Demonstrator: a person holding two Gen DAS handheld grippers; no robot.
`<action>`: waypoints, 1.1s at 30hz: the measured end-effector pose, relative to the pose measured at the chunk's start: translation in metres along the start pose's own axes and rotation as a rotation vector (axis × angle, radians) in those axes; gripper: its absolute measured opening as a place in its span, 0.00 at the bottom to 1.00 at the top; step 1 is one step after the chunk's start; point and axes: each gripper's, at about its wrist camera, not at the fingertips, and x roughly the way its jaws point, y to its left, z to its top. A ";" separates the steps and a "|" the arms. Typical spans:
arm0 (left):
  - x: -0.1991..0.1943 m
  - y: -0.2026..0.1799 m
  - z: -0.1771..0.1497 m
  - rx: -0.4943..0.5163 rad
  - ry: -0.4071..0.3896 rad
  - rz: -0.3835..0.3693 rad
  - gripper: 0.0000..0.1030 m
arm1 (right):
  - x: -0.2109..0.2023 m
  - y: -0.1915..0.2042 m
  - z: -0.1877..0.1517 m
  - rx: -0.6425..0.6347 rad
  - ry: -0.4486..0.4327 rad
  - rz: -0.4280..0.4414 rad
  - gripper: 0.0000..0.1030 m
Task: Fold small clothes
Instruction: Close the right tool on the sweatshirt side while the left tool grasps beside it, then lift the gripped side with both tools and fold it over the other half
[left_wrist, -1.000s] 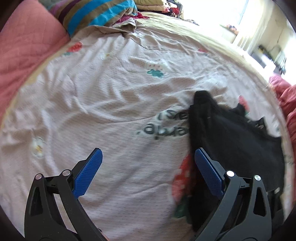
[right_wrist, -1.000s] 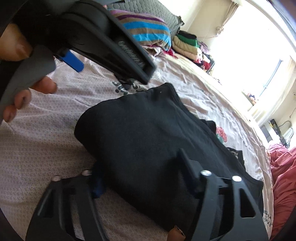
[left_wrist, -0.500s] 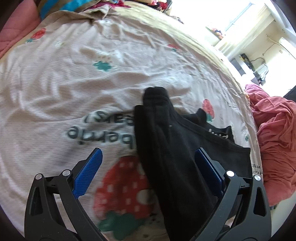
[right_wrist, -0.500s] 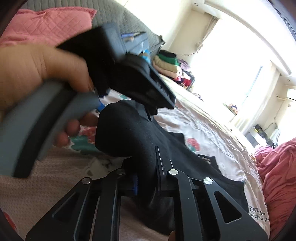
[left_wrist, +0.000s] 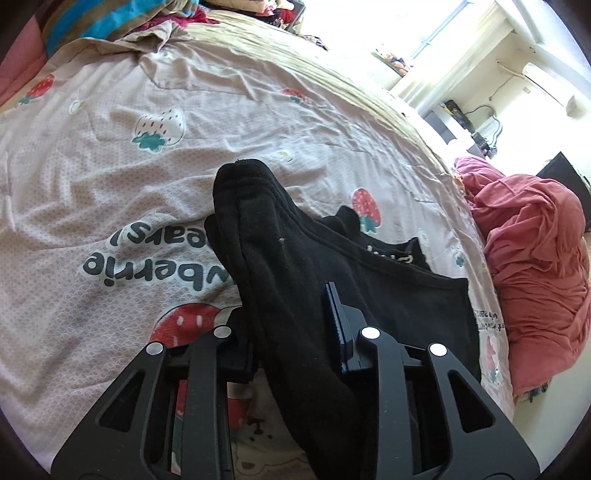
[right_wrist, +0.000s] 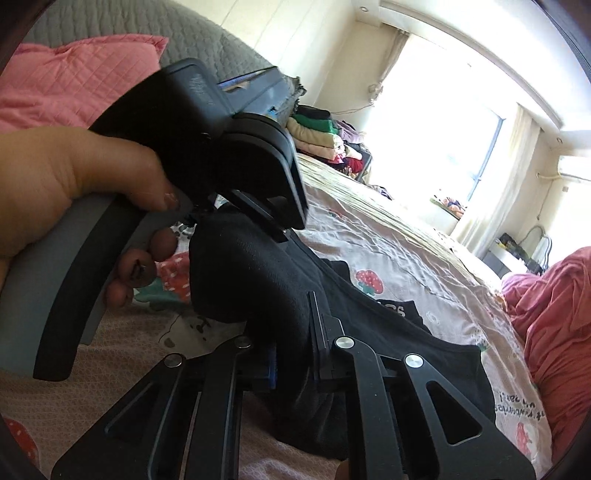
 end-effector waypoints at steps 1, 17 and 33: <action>-0.002 -0.002 0.000 0.004 -0.005 -0.003 0.21 | -0.002 -0.004 0.000 0.018 -0.002 -0.003 0.11; -0.032 -0.082 -0.012 0.125 -0.058 -0.024 0.20 | -0.041 -0.071 -0.022 0.287 -0.036 -0.023 0.09; -0.003 -0.147 -0.019 0.208 -0.001 0.012 0.20 | -0.049 -0.116 -0.050 0.437 0.013 -0.007 0.09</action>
